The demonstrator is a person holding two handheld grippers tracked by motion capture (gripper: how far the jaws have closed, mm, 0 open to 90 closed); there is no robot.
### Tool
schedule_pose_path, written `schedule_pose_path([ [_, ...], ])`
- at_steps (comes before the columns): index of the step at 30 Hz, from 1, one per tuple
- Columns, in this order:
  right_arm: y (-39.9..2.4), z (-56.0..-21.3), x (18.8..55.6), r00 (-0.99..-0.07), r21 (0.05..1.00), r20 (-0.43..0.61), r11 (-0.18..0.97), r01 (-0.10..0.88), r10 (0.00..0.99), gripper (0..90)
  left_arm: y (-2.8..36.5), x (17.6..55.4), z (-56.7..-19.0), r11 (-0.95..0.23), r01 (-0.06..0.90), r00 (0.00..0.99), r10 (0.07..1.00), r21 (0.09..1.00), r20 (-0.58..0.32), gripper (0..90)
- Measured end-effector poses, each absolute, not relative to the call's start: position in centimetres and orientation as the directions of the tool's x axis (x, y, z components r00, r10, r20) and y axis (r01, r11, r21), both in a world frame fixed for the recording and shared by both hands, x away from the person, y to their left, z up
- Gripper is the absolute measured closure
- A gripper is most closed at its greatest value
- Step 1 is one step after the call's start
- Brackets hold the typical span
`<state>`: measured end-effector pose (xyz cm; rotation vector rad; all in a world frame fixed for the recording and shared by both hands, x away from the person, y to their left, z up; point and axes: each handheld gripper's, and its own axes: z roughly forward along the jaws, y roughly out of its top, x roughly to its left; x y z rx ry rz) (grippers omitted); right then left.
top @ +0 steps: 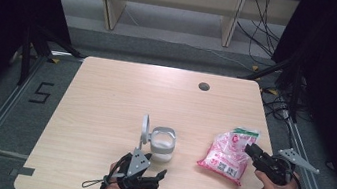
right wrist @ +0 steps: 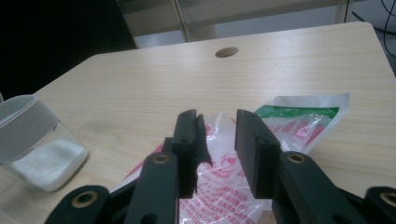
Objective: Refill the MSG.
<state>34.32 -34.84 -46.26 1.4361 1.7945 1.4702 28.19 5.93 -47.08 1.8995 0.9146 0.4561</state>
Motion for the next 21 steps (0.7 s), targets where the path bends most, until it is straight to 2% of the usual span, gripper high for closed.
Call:
schedule_pose_path([
  [5, -33.9, -45.9, 33.6, -0.412, 0.897, 0.258, -0.059, 0.438, 0.874, 64.5, 7.3, 28.3, -46.5, -0.283, 0.395, 0.644, 0.764, 0.874, -0.044, 30.0],
  [11, -32.6, -45.8, 33.0, -0.454, 0.904, 0.226, -0.013, 0.426, 0.862, 60.4, 8.5, 28.5, -46.7, -0.264, 0.396, 0.646, 0.761, 0.879, -0.063, 31.3],
  [17, -32.2, -46.0, 32.6, -0.459, 0.898, 0.233, -0.008, 0.440, 0.857, 57.2, 9.2, 29.0, -46.9, -0.241, 0.416, 0.623, 0.778, 0.877, -0.082, 32.0],
  [18, -32.0, -46.1, 32.5, -0.458, 0.891, 0.260, -0.028, 0.454, 0.850, 56.5, 9.2, 29.1, -46.9, -0.241, 0.415, 0.623, 0.778, 0.877, -0.080, 32.2],
  [21, -32.2, -46.3, 32.6, -0.468, 0.905, 0.236, -0.017, 0.425, 0.852, 55.1, 9.4, 29.2, -46.9, -0.241, 0.415, 0.618, 0.782, 0.877, -0.078, 32.6],
])
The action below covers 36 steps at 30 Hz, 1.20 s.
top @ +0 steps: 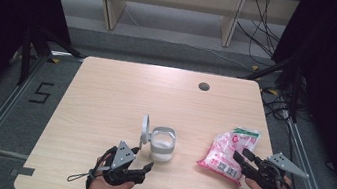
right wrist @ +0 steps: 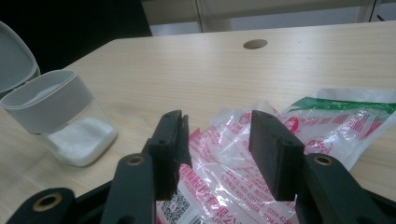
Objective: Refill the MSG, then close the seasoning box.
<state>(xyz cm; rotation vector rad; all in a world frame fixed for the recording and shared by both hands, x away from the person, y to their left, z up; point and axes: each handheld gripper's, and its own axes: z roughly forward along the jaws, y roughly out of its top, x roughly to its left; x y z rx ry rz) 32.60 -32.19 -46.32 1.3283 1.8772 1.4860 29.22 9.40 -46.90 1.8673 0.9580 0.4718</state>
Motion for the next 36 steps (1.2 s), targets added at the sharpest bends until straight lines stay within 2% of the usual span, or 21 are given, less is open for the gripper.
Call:
schedule_pose_path([
  [1, -32.1, -46.3, 32.4, -0.454, 0.896, 0.256, -0.034, 0.442, 0.853, 54.9, 9.6, 29.2, -46.8, -0.248, 0.417, 0.617, 0.784, 0.874, -0.072, 33.4],
  [6, -32.0, -46.4, 32.3, -0.457, 0.892, 0.228, 0.003, 0.451, 0.859, 54.1, 10.2, 29.3, -46.6, -0.235, 0.410, 0.604, 0.794, 0.881, -0.069, 36.6],
  [7, -31.6, -46.5, 32.2, -0.456, 0.889, 0.258, -0.024, 0.457, 0.852, 53.8, 10.5, 29.3, -46.5, -0.249, 0.405, 0.607, 0.792, 0.880, -0.056, 38.2],
  [8, -31.6, -46.5, 32.3, -0.469, 0.901, 0.229, -0.003, 0.434, 0.853, 53.6, 10.6, 29.3, -46.4, -0.248, 0.403, 0.603, 0.796, 0.881, -0.052, 40.2],
  [9, -31.3, -46.4, 32.1, -0.466, 0.887, 0.252, -0.010, 0.462, 0.848, 53.5, 10.8, 29.4, -46.4, -0.260, 0.393, 0.613, 0.789, 0.882, -0.040, 43.1],
  [10, -31.3, -46.5, 32.3, -0.482, 0.901, 0.216, 0.016, 0.433, 0.849, 53.4, 10.9, 29.4, -46.2, -0.254, 0.394, 0.607, 0.793, 0.883, -0.043, 45.1],
  [11, -31.0, -46.4, 32.1, -0.469, 0.893, 0.243, -0.006, 0.451, 0.849, 53.2, 11.1, 29.5, -46.1, -0.255, 0.386, 0.610, 0.791, 0.887, -0.038, 47.8],
  [12, -31.1, -46.4, 32.1, -0.488, 0.898, 0.201, 0.040, 0.439, 0.849, 53.1, 11.2, 29.6, -46.0, -0.256, 0.377, 0.616, 0.787, 0.890, -0.035, 51.2],
  [15, -31.1, -46.4, 32.0, -0.484, 0.897, 0.194, 0.045, 0.439, 0.854, 53.0, 11.5, 29.9, -45.8, -0.246, 0.362, 0.621, 0.783, 0.899, -0.036, 55.3],
  [19, -31.0, -46.5, 31.8, -0.485, 0.901, 0.223, 0.012, 0.435, 0.845, 53.0, 11.7, 30.2, -45.7, -0.267, 0.341, 0.634, 0.774, 0.901, -0.010, 64.5],
  [26, -30.8, -46.5, 31.3, -0.495, 0.891, 0.232, 0.021, 0.453, 0.837, 52.7, 11.9, 30.5, -45.5, -0.286, 0.310, 0.637, 0.770, 0.907, 0.026, 85.5],
  [27, -30.8, -46.5, 31.3, -0.496, 0.898, 0.205, 0.039, 0.439, 0.844, 52.7, 11.9, 30.5, -45.3, -0.292, 0.300, 0.638, 0.769, 0.908, 0.036, 87.4],
  [29, -30.8, -46.6, 31.3, -0.495, 0.897, 0.205, 0.040, 0.440, 0.845, 52.6, 11.9, 30.6, -45.0, -0.310, 0.284, 0.641, 0.765, 0.907, 0.061, 88.9],
  [30, -30.9, -46.6, 31.3, -0.502, 0.902, 0.186, 0.056, 0.429, 0.845, 52.7, 12.0, 30.9, -44.9, -0.337, 0.243, 0.655, 0.749, 0.910, 0.103, 89.1],
  [33, -30.7, -46.5, 31.1, -0.505, 0.897, 0.214, 0.037, 0.441, 0.836, 52.7, 11.9, 31.0, -44.7, -0.338, 0.243, 0.655, 0.749, 0.909, 0.103, 89.4],
  [36, -30.7, -46.6, 31.2, -0.509, 0.903, 0.192, 0.052, 0.426, 0.839, 52.7, 12.0, 31.3, -44.6, -0.333, 0.245, 0.653, 0.751, 0.911, 0.099, 89.5],
])
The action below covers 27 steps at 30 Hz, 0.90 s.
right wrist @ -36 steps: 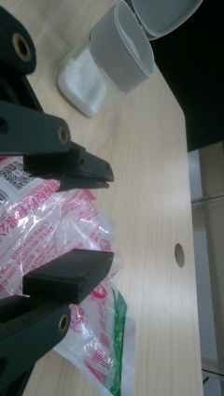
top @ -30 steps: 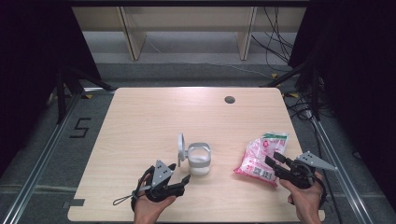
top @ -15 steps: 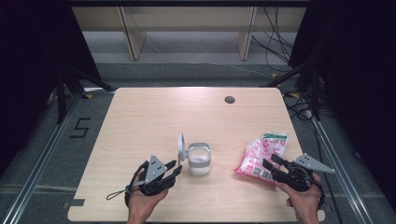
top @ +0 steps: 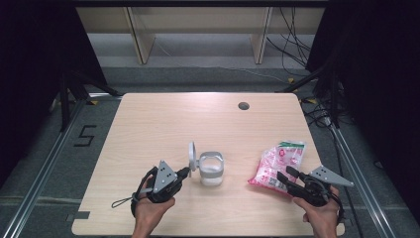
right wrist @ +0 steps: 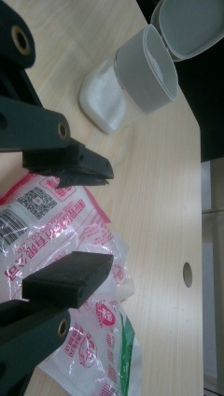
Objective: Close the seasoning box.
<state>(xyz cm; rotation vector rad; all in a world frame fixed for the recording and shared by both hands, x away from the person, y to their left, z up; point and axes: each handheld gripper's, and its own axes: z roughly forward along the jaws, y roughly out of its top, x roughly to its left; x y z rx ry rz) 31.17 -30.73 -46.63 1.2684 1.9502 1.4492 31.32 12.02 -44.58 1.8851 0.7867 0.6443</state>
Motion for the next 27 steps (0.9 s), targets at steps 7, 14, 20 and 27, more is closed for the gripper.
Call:
schedule_pose_path([
  [7, -30.7, -46.6, 31.0, -0.525, 0.906, 0.206, 0.042, 0.422, 0.826, 52.6, 12.4, 32.2, -44.2, -0.315, 0.231, 0.646, 0.757, 0.921, 0.097, 89.5],
  [14, -30.5, -46.5, 30.5, -0.536, 0.900, 0.196, 0.067, 0.431, 0.821, 51.6, 12.1, 32.5, -43.8, -0.308, 0.222, 0.647, 0.756, 0.925, 0.097, 89.4],
  [20, -30.2, -46.7, 30.1, -0.522, 0.905, 0.167, 0.080, 0.418, 0.837, 48.3, 11.9, 32.8, -43.8, -0.302, 0.222, 0.647, 0.757, 0.927, 0.092, 89.4],
  [27, -29.8, -46.7, 29.5, -0.530, 0.894, 0.204, 0.064, 0.443, 0.823, 47.5, 11.8, 32.9, -43.5, -0.303, 0.215, 0.649, 0.755, 0.928, 0.096, 89.4],
])
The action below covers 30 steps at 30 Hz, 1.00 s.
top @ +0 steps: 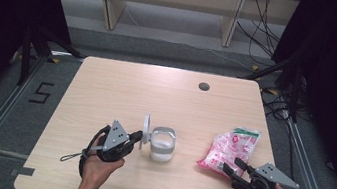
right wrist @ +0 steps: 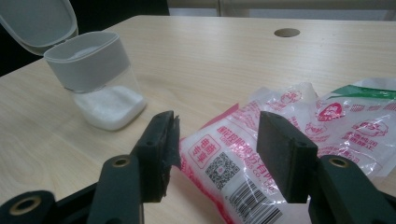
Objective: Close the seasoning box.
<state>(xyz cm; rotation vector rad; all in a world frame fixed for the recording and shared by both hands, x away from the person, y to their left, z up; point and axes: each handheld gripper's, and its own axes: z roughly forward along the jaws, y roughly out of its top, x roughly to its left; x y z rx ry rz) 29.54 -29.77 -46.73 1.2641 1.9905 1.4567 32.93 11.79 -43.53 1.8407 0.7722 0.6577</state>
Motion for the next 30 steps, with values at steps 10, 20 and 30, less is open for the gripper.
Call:
schedule_pose_path([
  [10, -29.8, -46.7, 29.2, -0.548, 0.899, 0.171, 0.098, 0.428, 0.819, 47.5, 11.7, 32.9, -43.4, -0.300, 0.210, 0.646, 0.757, 0.930, 0.098, 89.4],
  [20, -29.7, -46.8, 28.9, -0.538, 0.892, 0.199, 0.077, 0.446, 0.819, 47.5, 11.4, 32.8, -43.3, -0.300, 0.203, 0.648, 0.755, 0.932, 0.102, 89.3],
  [30, -29.7, -46.9, 29.1, -0.559, 0.901, 0.161, 0.110, 0.420, 0.813, 47.5, 10.5, 32.6, -43.5, -0.308, 0.206, 0.658, 0.746, 0.929, 0.101, 89.3],
])
